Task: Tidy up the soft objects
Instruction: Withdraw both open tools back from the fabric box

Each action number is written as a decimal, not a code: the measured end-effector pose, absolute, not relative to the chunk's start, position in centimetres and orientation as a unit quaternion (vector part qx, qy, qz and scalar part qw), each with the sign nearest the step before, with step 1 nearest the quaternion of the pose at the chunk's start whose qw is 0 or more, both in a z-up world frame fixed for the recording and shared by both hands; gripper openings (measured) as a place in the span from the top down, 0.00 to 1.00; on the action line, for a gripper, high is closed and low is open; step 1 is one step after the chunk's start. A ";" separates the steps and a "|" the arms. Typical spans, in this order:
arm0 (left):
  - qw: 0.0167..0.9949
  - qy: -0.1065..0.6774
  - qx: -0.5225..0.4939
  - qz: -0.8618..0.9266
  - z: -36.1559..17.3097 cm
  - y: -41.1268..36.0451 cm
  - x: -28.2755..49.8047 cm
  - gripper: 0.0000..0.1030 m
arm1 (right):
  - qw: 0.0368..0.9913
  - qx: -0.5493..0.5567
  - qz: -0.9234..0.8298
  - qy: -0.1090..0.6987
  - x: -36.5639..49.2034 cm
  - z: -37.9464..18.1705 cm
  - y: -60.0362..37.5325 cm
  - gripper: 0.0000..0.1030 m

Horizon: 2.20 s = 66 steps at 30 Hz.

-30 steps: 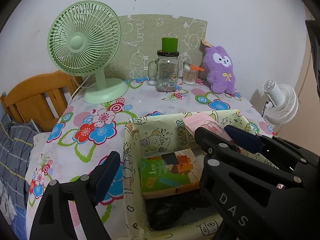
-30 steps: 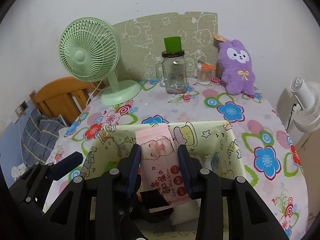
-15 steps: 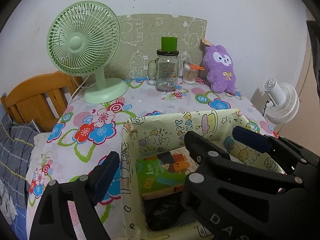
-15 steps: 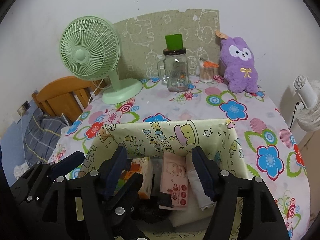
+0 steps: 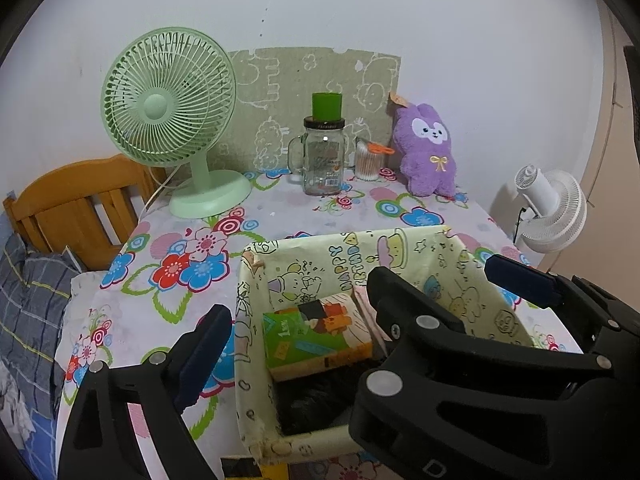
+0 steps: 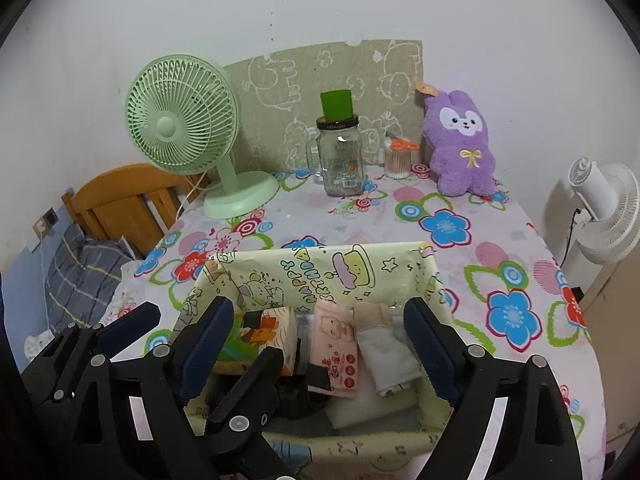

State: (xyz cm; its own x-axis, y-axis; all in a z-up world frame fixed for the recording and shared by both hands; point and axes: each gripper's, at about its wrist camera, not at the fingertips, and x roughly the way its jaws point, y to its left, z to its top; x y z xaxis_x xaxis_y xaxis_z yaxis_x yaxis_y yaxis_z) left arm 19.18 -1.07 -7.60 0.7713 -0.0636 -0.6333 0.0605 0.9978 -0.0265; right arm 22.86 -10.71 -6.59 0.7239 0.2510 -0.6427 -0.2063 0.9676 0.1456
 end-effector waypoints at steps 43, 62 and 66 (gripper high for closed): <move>0.961 0.272 0.007 -0.045 -4.1 -1.8 8.8 0.06 | 0.952 0.032 0.106 0.285 10.7 -1.8 -12.0 0.13; 0.958 0.286 0.007 -0.030 -7.5 -2.3 5.2 0.06 | 0.950 0.035 0.095 0.297 7.3 -5.1 -12.4 0.13; 0.955 0.295 -0.001 -0.032 -8.4 -2.2 5.0 0.06 | 0.948 0.033 0.093 0.302 7.0 -5.8 -12.3 0.13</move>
